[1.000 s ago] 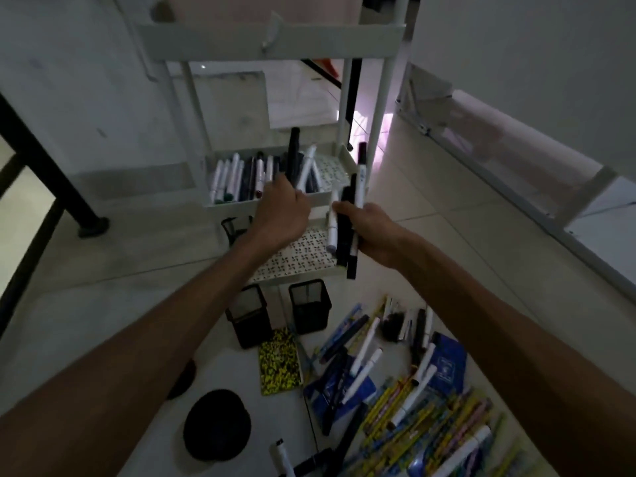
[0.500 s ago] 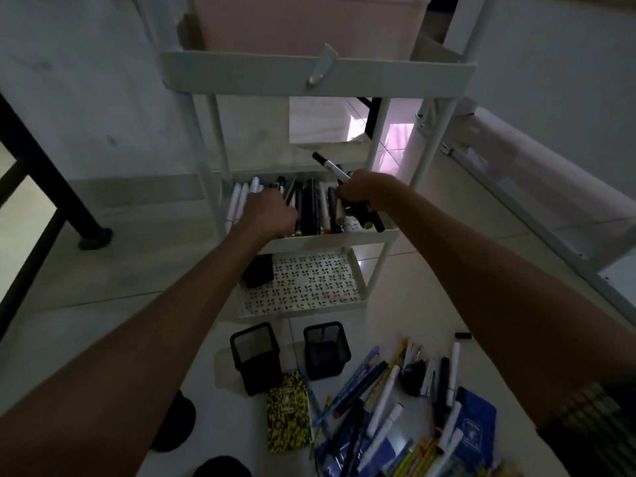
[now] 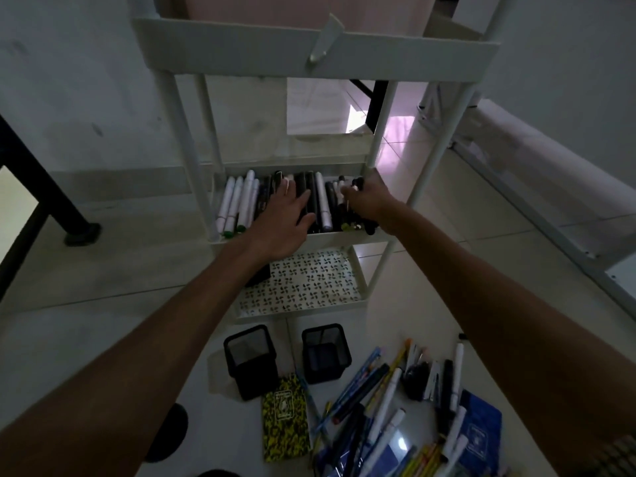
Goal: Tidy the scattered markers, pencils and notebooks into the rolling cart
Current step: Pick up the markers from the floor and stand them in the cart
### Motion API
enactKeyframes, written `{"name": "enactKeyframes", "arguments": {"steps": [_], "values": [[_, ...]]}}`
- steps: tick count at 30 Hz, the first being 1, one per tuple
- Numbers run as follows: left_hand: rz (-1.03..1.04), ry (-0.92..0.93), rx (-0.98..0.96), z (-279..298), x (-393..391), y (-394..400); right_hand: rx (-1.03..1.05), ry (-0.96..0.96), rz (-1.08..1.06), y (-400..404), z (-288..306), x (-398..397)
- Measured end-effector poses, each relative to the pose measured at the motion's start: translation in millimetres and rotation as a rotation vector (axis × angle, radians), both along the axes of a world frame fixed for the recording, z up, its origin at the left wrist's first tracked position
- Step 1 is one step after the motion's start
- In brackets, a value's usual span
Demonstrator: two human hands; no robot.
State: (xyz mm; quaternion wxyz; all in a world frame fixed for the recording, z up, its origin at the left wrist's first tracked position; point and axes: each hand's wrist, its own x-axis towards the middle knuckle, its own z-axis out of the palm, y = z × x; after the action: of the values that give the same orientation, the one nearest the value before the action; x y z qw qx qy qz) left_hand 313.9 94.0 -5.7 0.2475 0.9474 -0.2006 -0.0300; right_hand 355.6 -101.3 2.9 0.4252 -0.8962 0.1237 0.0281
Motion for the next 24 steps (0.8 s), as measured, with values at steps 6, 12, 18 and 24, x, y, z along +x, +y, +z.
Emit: {"name": "enactKeyframes", "arguments": {"steps": [6,12,18,24], "values": [[0.015,-0.077,0.194,-4.3,2.3,7.2,-0.354,0.055,0.241,20.7,8.3,-35.7],[0.073,0.009,0.139,-2.2,4.0,15.2,-0.401,0.054,0.226,32.5,-2.6,-22.3],[0.040,-0.035,0.149,-7.2,-0.8,17.5,-0.530,-0.062,0.426,21.5,-0.6,-32.8],[0.074,-0.174,0.297,-0.5,-5.4,7.0,-0.610,-0.185,0.425,12.8,-11.6,-51.7]]}}
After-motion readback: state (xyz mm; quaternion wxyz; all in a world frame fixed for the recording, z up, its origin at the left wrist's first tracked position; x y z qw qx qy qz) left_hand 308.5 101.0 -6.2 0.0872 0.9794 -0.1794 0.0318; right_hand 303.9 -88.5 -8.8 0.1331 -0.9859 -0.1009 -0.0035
